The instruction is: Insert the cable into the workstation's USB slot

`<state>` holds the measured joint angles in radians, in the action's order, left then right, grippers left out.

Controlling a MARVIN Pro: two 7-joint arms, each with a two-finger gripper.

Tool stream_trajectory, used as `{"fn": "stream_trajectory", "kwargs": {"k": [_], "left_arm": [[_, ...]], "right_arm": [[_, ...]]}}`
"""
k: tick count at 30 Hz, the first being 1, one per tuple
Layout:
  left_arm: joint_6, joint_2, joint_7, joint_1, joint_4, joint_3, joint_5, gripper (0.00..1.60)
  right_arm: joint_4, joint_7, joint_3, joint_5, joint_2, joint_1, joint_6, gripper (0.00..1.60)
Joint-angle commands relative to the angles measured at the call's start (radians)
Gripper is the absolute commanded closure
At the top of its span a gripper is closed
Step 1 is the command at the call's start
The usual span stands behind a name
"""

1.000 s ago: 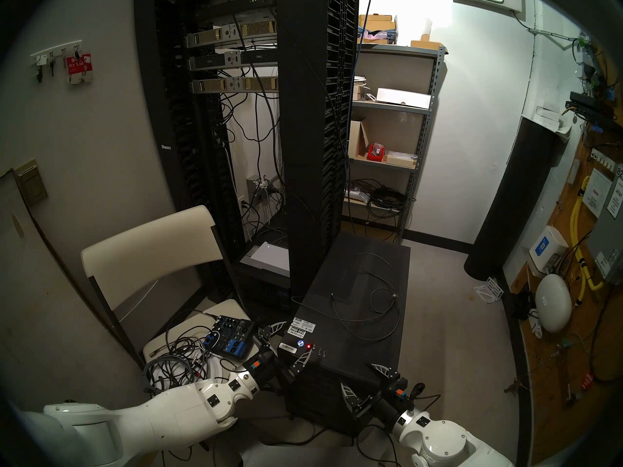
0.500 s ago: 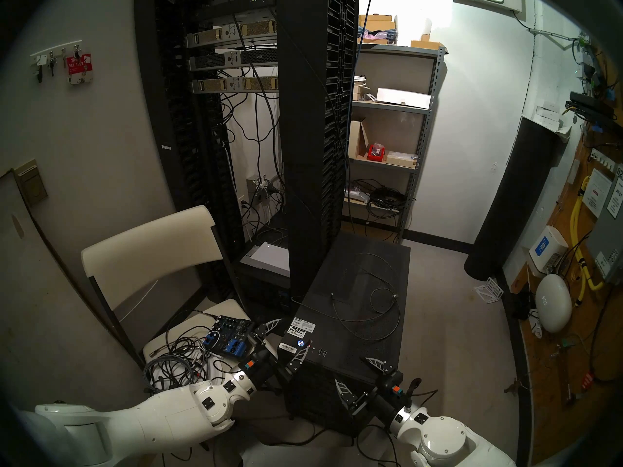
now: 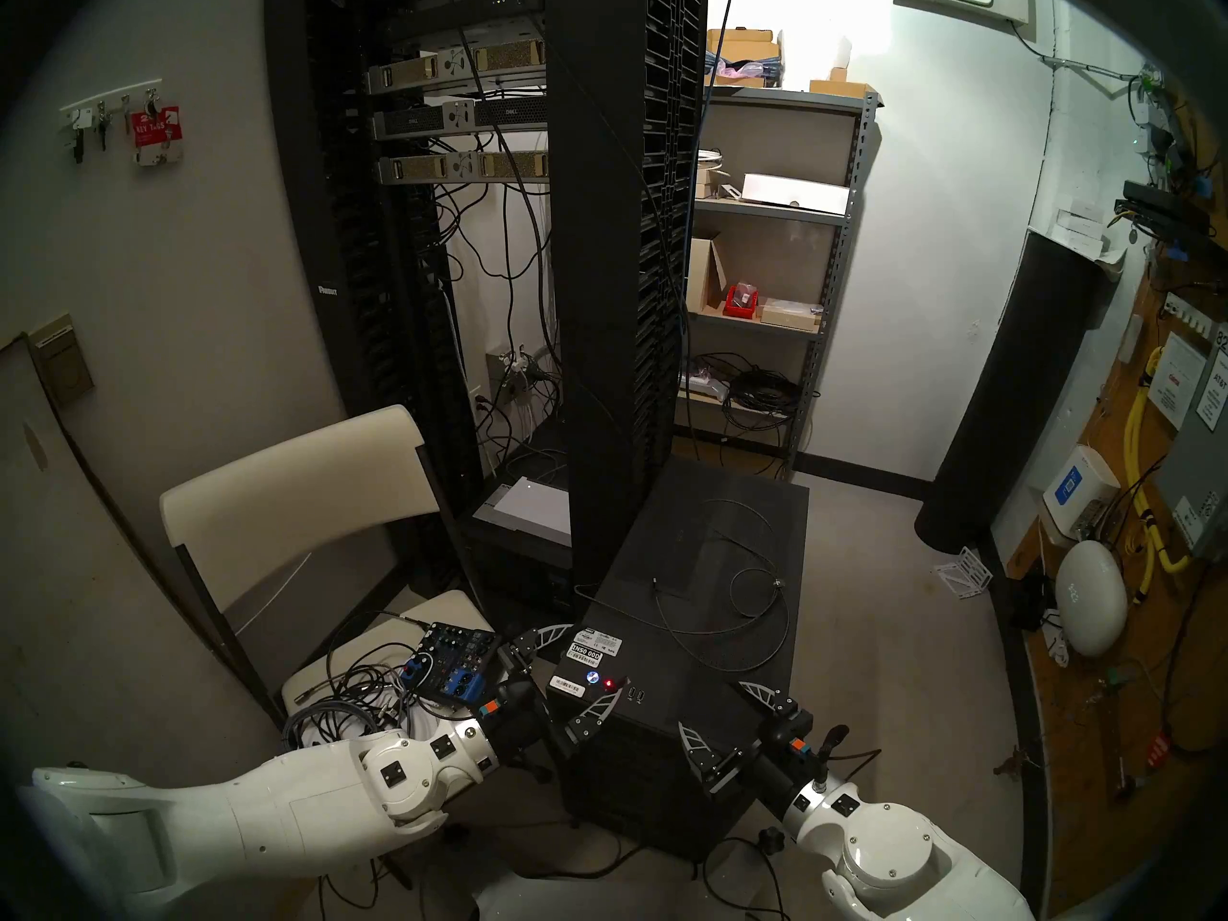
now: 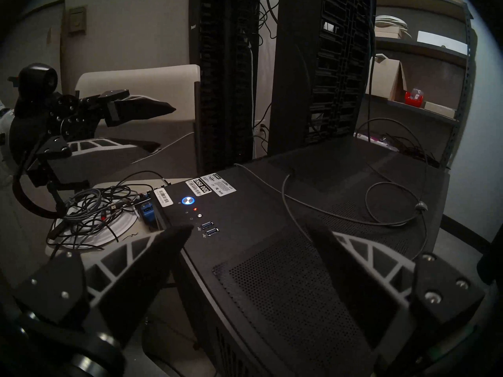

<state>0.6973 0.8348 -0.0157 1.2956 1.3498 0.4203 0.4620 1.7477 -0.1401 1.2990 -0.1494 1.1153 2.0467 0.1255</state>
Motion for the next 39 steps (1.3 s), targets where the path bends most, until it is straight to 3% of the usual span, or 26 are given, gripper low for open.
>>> {"fn": "stream_trajectory", "kwargs": {"k": [1, 12, 39], "left_arm": [[-0.064, 0.015, -0.012, -0.04, 0.041, 0.018, 0.05, 0.0], [-0.094, 0.041, 0.01, -0.032, 0.01, 0.031, 0.083, 0.0], [-0.039, 0.013, 0.018, -0.027, -0.002, 0.029, 0.104, 0.0]], "right_arm": [[-0.032, -0.001, 0.004, -0.014, 0.024, -0.061, 0.002, 0.0], [-0.111, -0.005, -0.014, 0.002, 0.045, -0.148, -0.016, 0.0], [-0.246, -0.017, -0.054, 0.074, 0.094, -0.305, -0.085, 0.0]]}}
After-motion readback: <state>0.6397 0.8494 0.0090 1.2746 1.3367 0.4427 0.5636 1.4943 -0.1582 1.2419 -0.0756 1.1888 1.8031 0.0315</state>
